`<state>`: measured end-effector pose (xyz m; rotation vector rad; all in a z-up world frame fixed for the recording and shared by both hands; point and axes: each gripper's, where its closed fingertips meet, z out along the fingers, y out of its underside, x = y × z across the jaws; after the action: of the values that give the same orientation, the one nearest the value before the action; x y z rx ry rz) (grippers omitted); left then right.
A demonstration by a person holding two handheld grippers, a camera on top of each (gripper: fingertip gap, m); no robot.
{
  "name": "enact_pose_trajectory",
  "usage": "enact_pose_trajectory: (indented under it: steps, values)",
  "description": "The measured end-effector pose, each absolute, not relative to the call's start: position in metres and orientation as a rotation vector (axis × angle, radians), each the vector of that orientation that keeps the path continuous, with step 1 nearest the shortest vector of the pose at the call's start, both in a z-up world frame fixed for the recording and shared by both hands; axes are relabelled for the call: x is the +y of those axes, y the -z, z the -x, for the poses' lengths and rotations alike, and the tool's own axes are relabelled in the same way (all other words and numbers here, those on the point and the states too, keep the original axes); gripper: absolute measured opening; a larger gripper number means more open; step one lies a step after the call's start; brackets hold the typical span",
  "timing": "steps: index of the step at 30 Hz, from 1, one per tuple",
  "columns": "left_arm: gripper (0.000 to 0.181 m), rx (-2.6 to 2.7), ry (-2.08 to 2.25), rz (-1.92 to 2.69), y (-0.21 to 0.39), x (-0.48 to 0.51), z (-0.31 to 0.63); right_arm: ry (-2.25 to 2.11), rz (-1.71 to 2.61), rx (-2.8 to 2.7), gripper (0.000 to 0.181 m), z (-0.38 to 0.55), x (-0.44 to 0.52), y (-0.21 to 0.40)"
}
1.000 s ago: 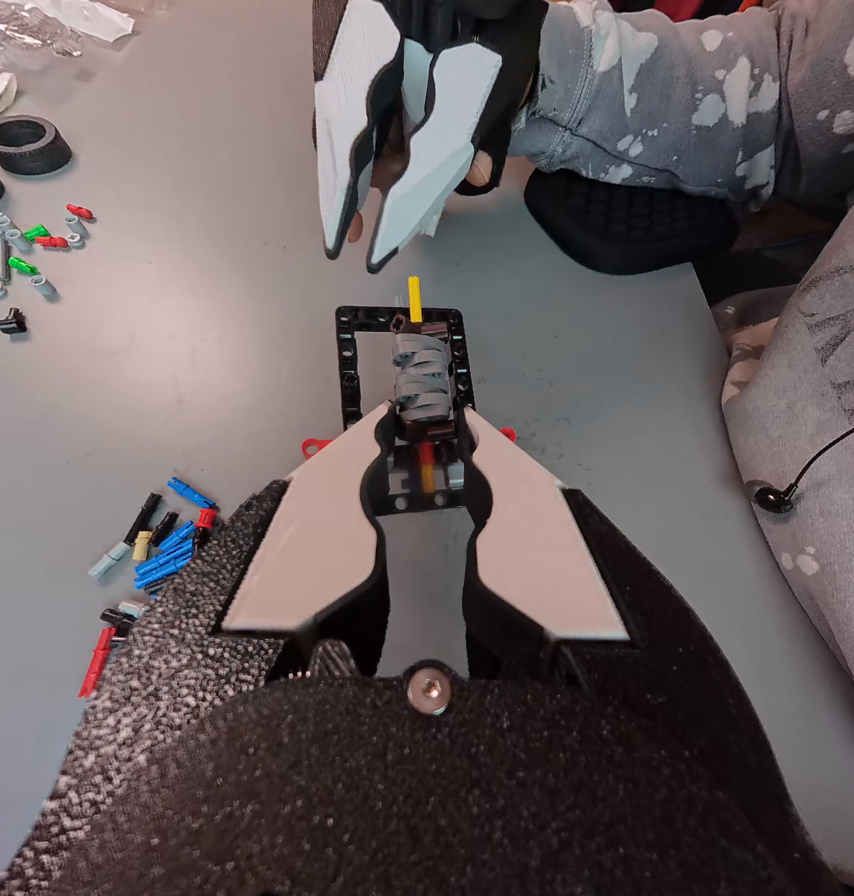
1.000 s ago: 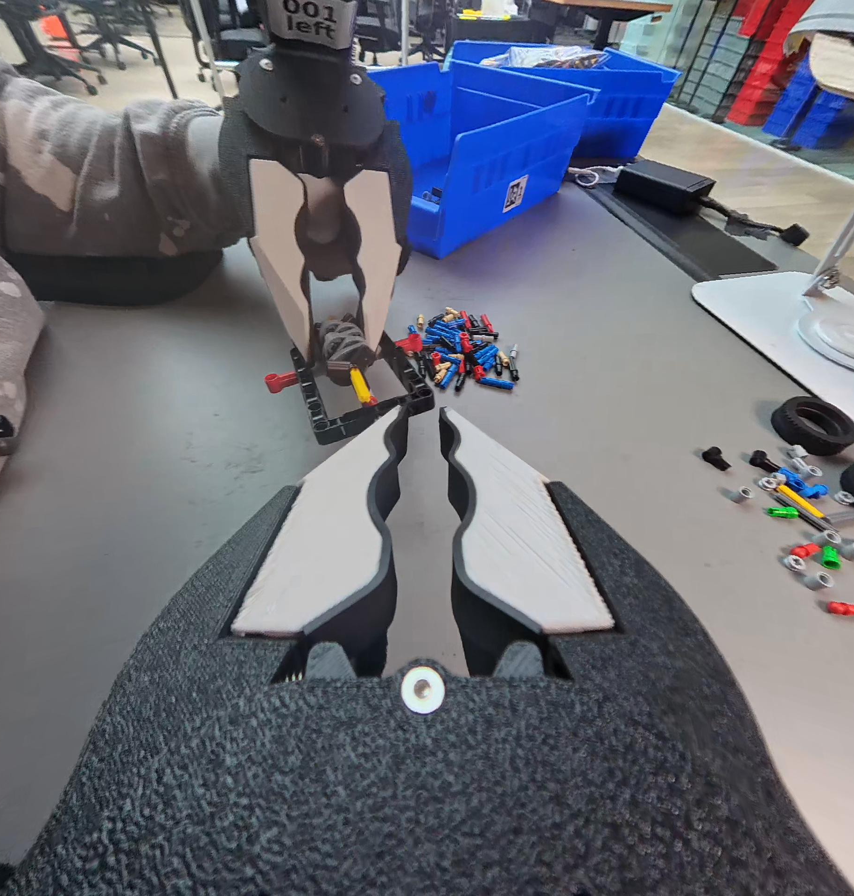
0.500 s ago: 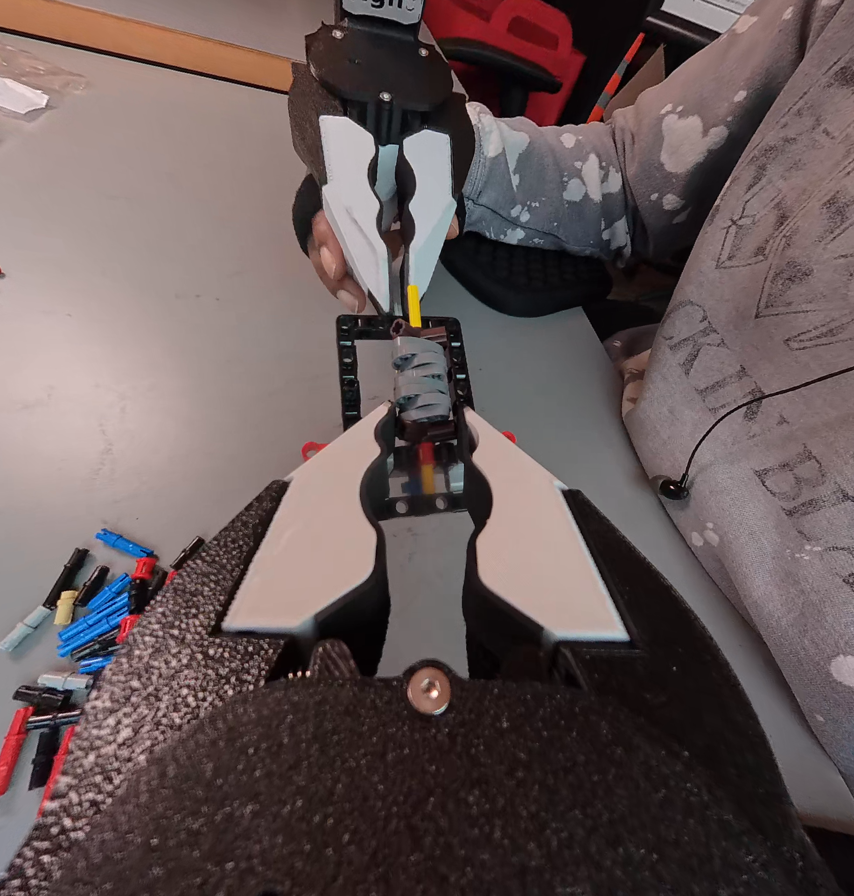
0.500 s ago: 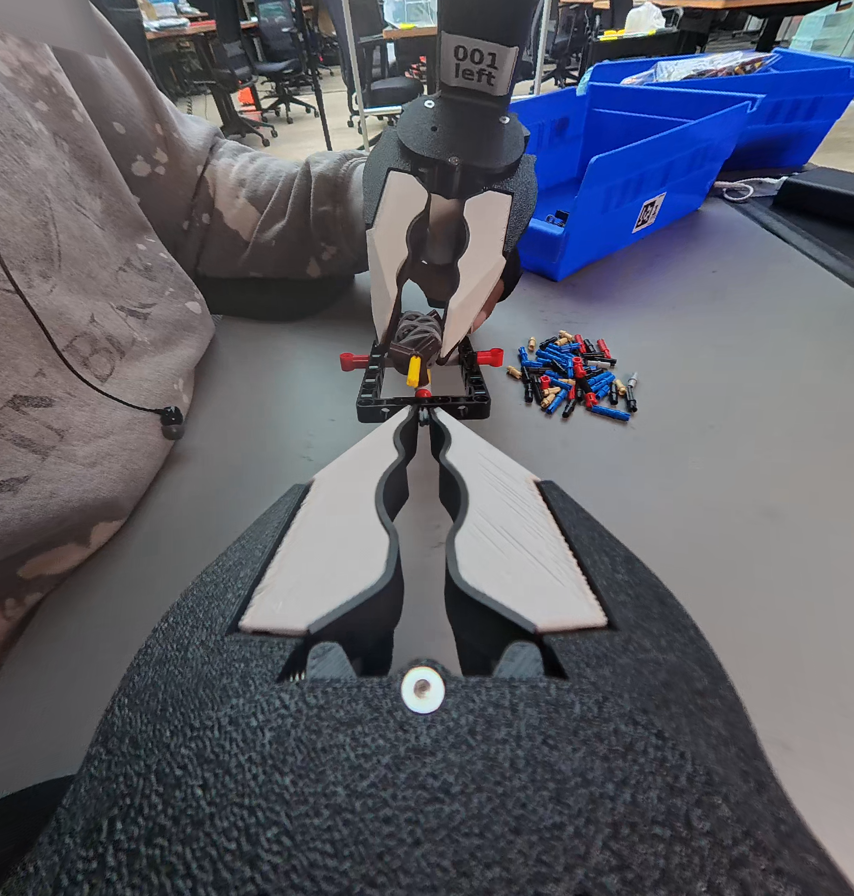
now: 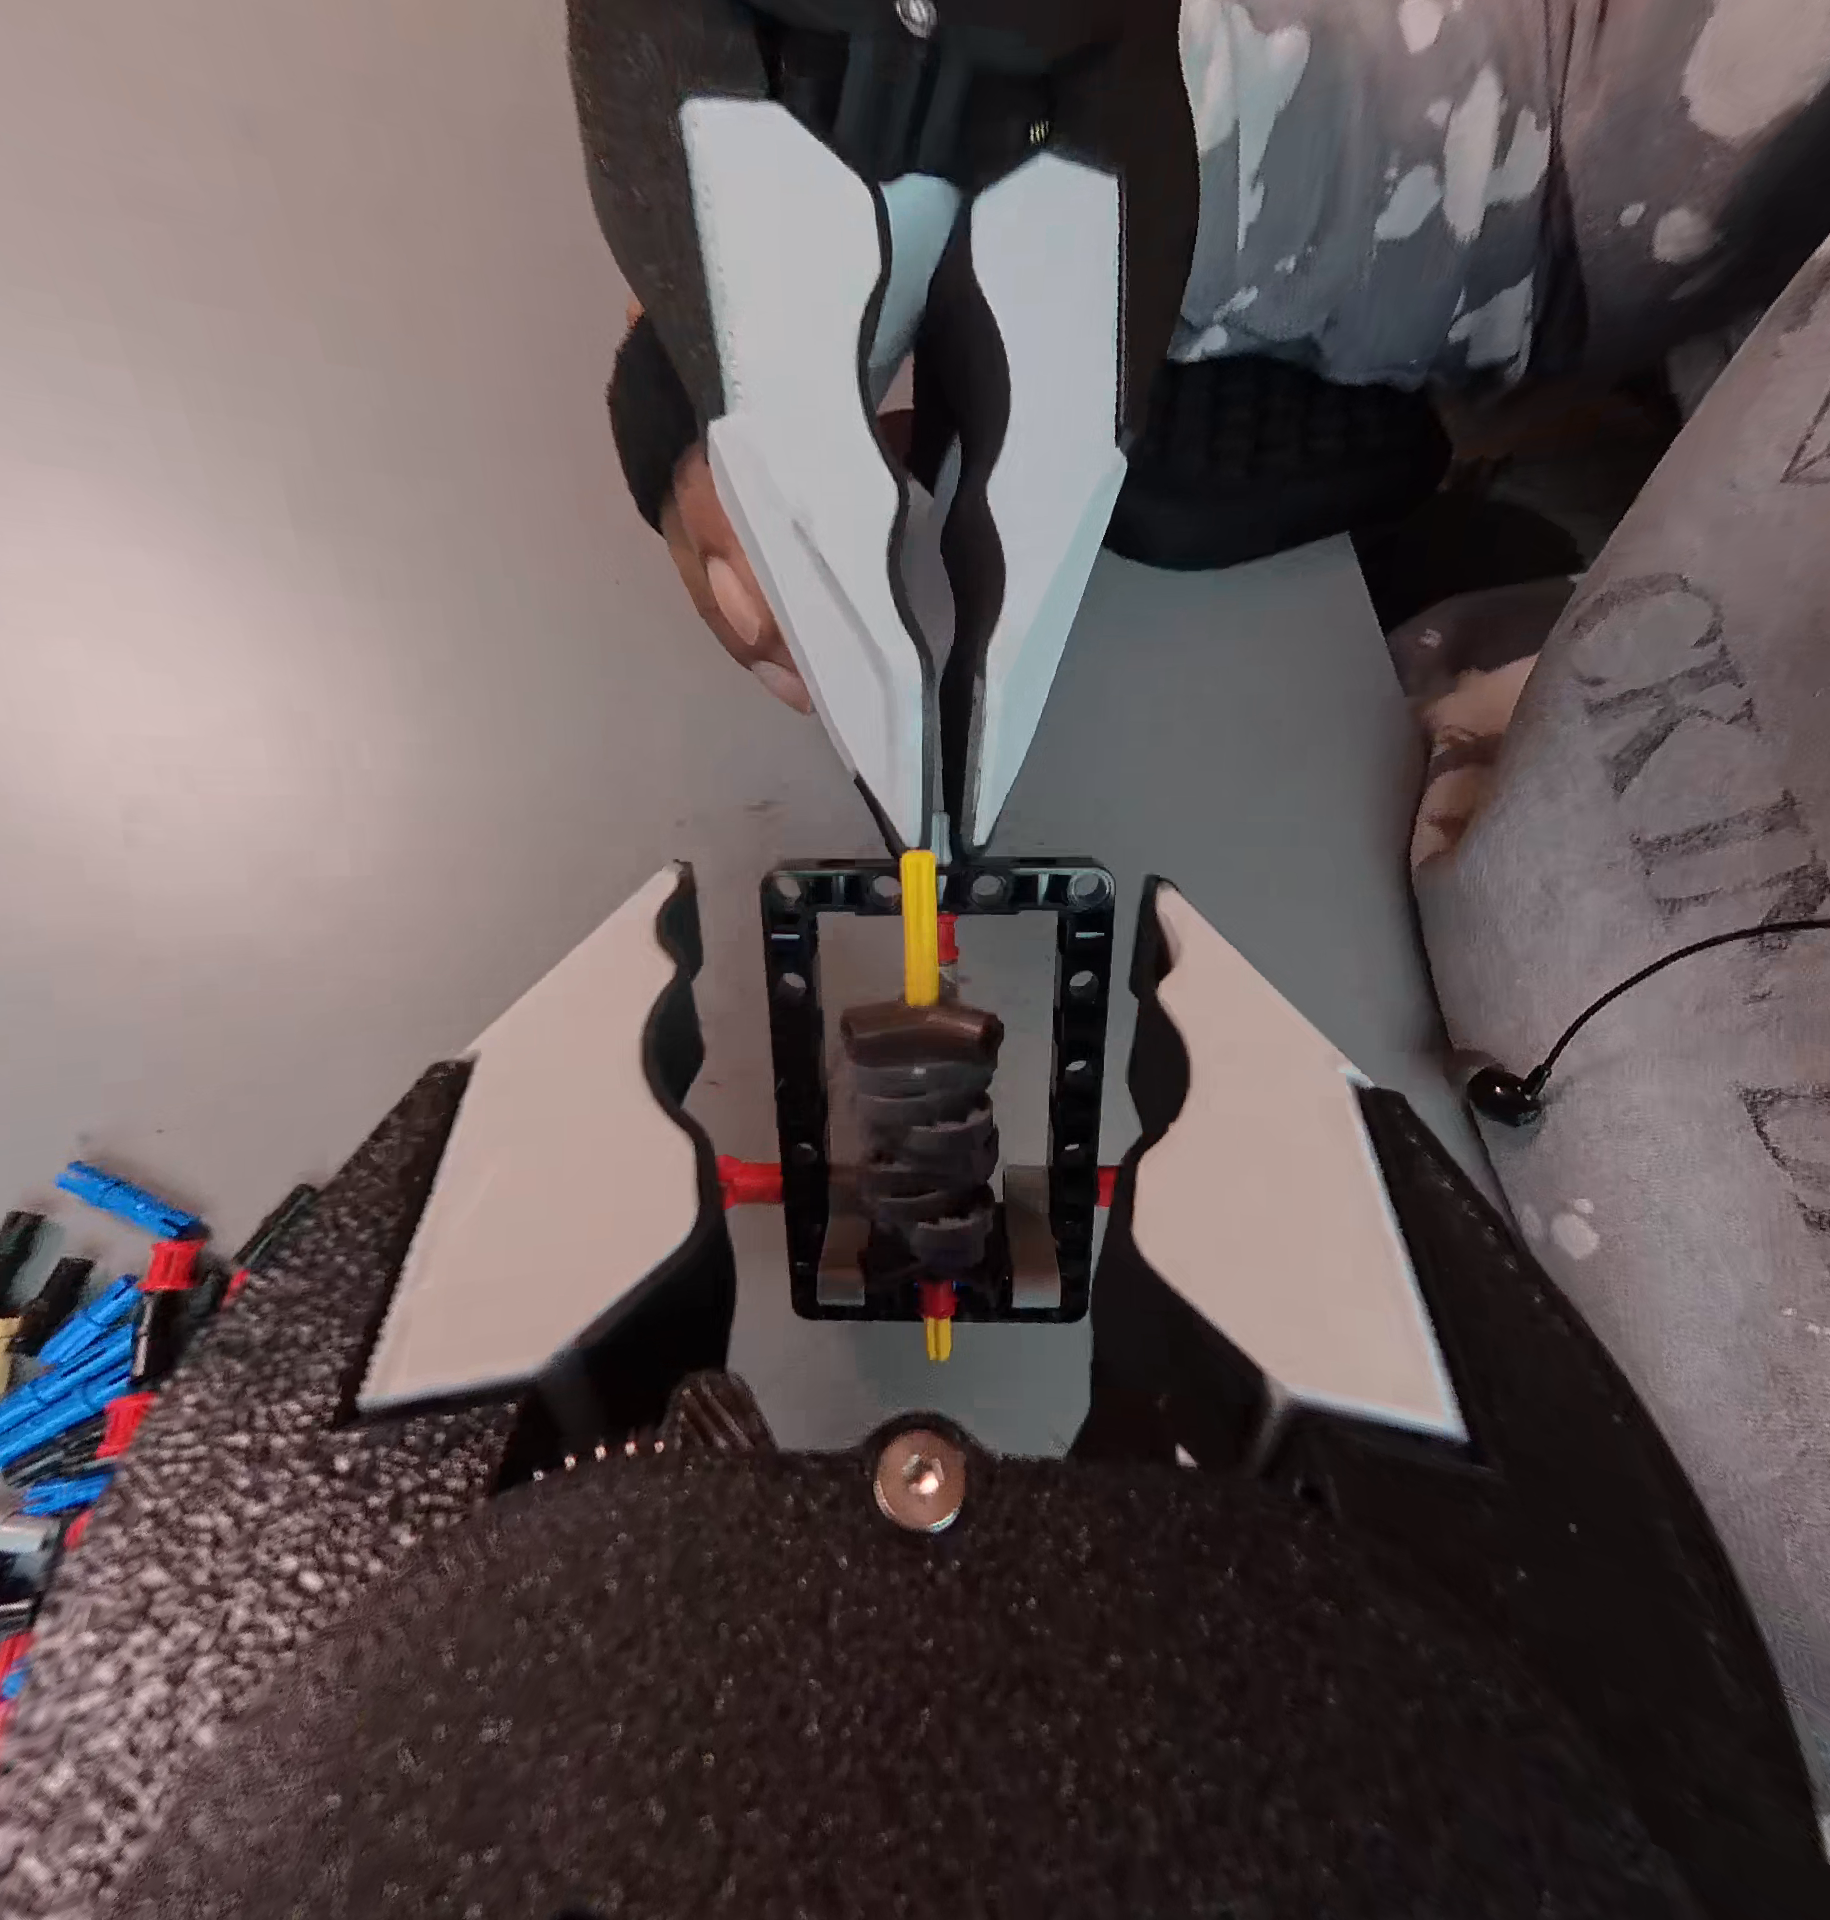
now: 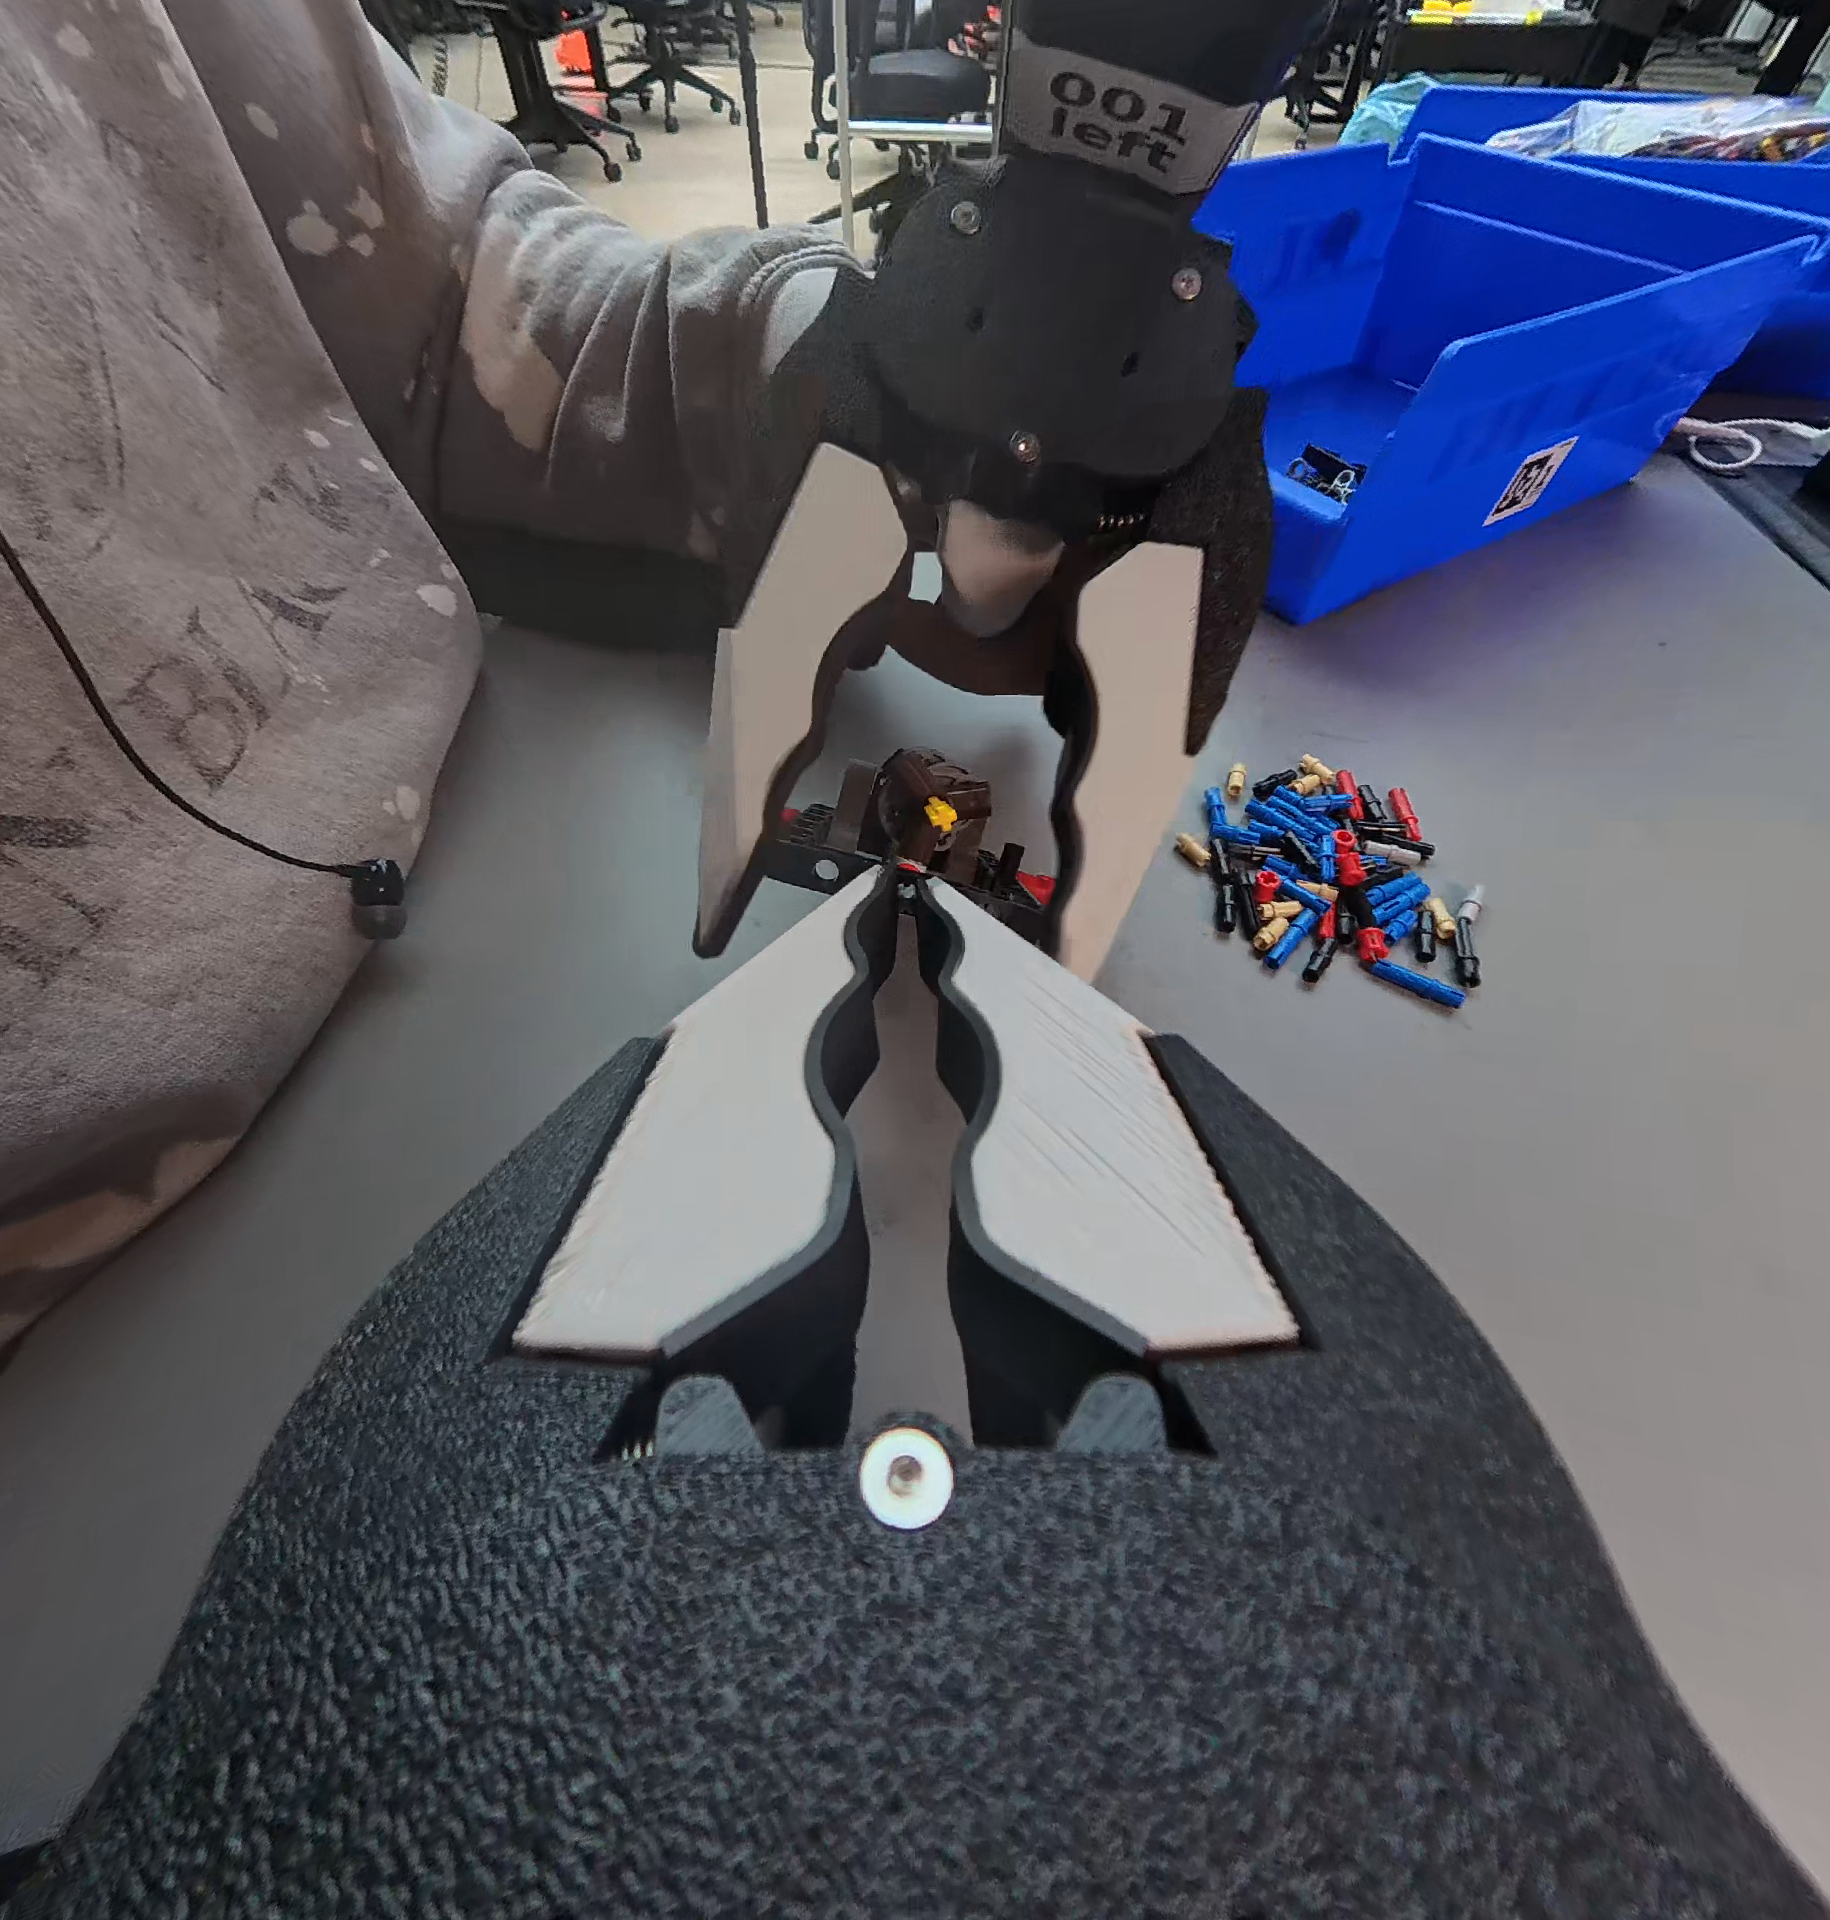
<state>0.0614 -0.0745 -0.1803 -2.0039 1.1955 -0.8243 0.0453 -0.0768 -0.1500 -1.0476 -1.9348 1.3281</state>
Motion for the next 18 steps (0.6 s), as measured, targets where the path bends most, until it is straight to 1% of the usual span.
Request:
enact_pose_trajectory:
  steps: [1,11,13,14,15,18]
  values:
    - [0.066,1.224,0.813,2.016,0.185,-0.077,-0.062,-1.316,1.049,-1.946,0.002,-0.045,-0.077,0.152]
    - [0.066,1.174,0.836,2.006,0.175,-0.072,-0.057,-1.450,1.086,-1.861,0.001,-0.046,-0.069,0.140]
    - [0.066,1.213,0.698,2.080,0.193,-0.068,-0.032,-1.565,1.083,-1.699,0.000,-0.059,-0.046,0.109]
    - [0.066,1.164,0.711,2.079,0.192,-0.064,-0.023,-1.496,1.094,-1.684,0.000,-0.064,-0.032,0.106]
    - [0.065,1.080,0.785,2.047,0.179,-0.061,-0.023,-1.407,1.106,-1.690,0.000,-0.063,-0.024,0.110]
    - [0.065,1.064,0.733,1.995,0.164,-0.051,-0.026,-1.367,1.164,-1.709,0.000,-0.050,-0.030,0.128]
